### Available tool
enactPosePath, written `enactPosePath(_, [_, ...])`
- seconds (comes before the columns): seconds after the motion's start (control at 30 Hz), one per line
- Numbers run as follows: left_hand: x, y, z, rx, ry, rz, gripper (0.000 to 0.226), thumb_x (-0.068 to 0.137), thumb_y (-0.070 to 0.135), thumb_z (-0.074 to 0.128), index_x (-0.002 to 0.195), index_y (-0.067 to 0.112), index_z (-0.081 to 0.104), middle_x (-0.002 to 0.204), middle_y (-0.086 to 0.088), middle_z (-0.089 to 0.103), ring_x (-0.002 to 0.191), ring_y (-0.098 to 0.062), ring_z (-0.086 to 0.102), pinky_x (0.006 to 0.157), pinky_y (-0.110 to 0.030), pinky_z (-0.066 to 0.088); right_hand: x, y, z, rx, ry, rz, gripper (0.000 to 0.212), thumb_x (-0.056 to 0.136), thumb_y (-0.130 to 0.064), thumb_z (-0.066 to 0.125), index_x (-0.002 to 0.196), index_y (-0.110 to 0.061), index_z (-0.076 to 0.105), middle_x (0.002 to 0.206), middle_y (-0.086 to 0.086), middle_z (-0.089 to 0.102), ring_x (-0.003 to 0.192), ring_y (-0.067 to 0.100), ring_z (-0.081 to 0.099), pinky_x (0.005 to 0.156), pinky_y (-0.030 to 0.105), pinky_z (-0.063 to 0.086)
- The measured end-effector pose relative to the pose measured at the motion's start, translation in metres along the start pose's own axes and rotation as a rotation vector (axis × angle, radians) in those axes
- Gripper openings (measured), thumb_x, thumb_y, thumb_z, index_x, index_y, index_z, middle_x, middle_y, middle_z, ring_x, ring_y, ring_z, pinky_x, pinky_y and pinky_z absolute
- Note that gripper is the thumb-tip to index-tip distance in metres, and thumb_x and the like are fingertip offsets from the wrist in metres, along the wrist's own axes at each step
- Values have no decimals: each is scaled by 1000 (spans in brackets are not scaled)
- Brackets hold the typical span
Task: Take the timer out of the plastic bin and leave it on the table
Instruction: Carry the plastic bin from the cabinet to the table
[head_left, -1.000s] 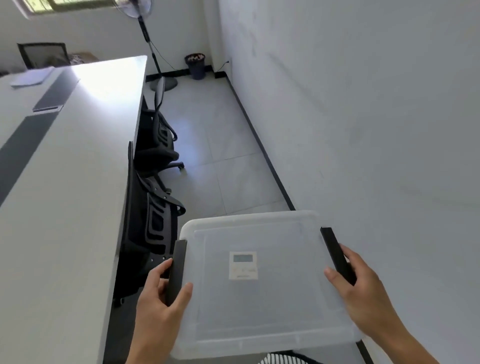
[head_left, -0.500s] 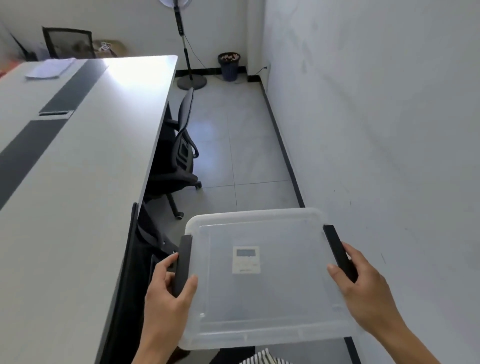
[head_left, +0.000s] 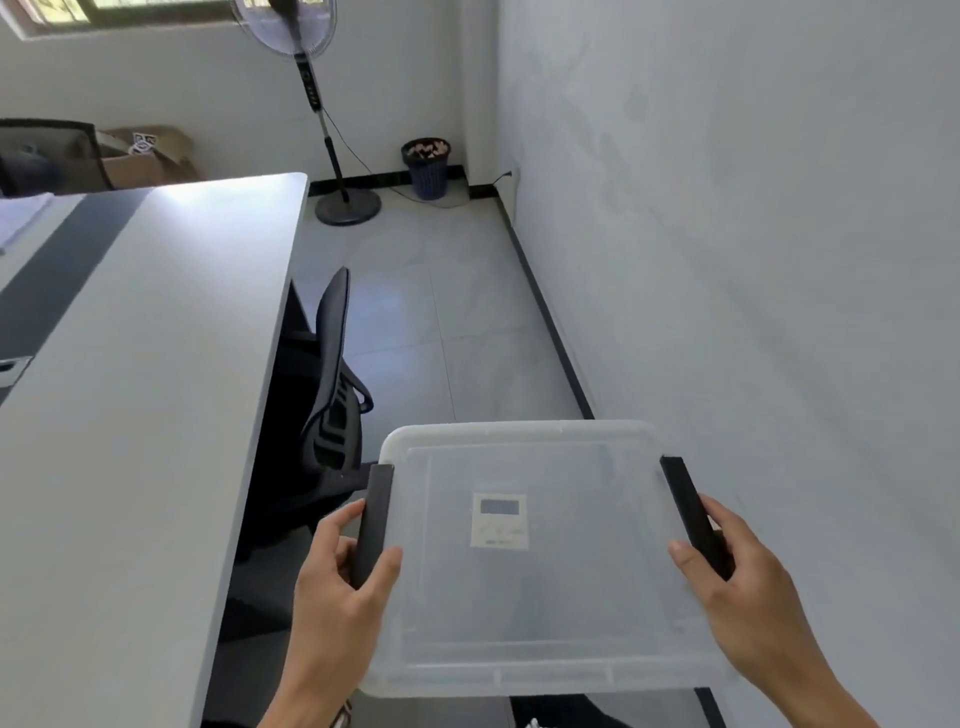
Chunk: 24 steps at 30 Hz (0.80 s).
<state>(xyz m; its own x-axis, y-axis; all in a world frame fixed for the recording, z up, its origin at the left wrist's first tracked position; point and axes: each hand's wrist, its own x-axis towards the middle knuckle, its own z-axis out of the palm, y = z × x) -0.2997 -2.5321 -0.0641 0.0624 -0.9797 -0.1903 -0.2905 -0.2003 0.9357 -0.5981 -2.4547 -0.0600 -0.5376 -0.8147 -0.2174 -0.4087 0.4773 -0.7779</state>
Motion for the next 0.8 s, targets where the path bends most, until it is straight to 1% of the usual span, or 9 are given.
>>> enactPosePath(0.13, [104, 22, 26, 13, 28, -16, 50, 80, 8, 69, 122, 29, 51, 80, -11, 67, 75, -27, 67, 70, -40, 57, 109, -41, 20, 16, -26, 4, 49, 88, -29, 62, 135, -27, 47, 93, -16, 62, 88, 9, 59, 77, 32, 43])
enactPosePath(0.2, [156, 43, 34, -12, 76, -26, 51, 79, 6, 70, 121, 29, 52, 80, -12, 67, 75, -27, 67, 72, -43, 57, 164, -73, 31, 7, -38, -6, 51, 87, -30, 62, 135, -26, 47, 96, -14, 62, 91, 14, 59, 80, 32, 43])
enactPosePath(0.27, [204, 55, 38, -3, 95, -30, 51, 79, 6, 69, 120, 32, 52, 83, -11, 68, 77, -26, 68, 71, -40, 56, 218, -103, 40, 0, -70, -42, 51, 87, -30, 61, 136, -26, 47, 102, -9, 64, 95, 16, 60, 82, 32, 45])
enactPosePath(0.33, [248, 67, 39, -16, 130, -41, 51, 80, 7, 69, 119, 34, 51, 85, -10, 68, 78, -24, 68, 70, -36, 54, 268, -134, 51, -4, -102, -77, 51, 87, -32, 61, 136, -27, 46, 108, -9, 64, 97, 14, 61, 84, 32, 47])
enactPosePath(0.43, [319, 77, 43, -30, 184, -56, 52, 79, 5, 70, 118, 34, 51, 85, -13, 67, 79, -28, 68, 72, -36, 53, 338, -171, 76, -19, -129, -95, 51, 87, -34, 61, 136, -30, 46, 110, -9, 65, 98, 12, 61, 84, 31, 48])
enactPosePath(0.57, [429, 84, 57, -45, 175, -81, 51, 80, 5, 69, 121, 31, 52, 86, -13, 68, 80, -27, 68, 70, -34, 53, 436, -207, 119, -44, -144, -72, 54, 86, -36, 60, 137, -29, 45, 119, -4, 64, 104, 17, 60, 93, 38, 49])
enactPosePath(0.7, [544, 101, 62, -38, 126, -73, 49, 81, 10, 69, 121, 32, 51, 85, -9, 69, 80, -24, 69, 72, -39, 57, 527, -252, 158, -36, -118, -42, 53, 86, -33, 61, 137, -28, 46, 115, -4, 65, 102, 16, 61, 91, 37, 49])
enactPosePath(0.8, [628, 134, 57, -23, 129, -52, 47, 80, 13, 70, 117, 36, 52, 82, -10, 69, 78, -26, 68, 75, -47, 58, 587, -301, 178, -25, -91, -25, 52, 86, -28, 63, 135, -26, 48, 106, -9, 65, 98, 16, 61, 86, 35, 46])
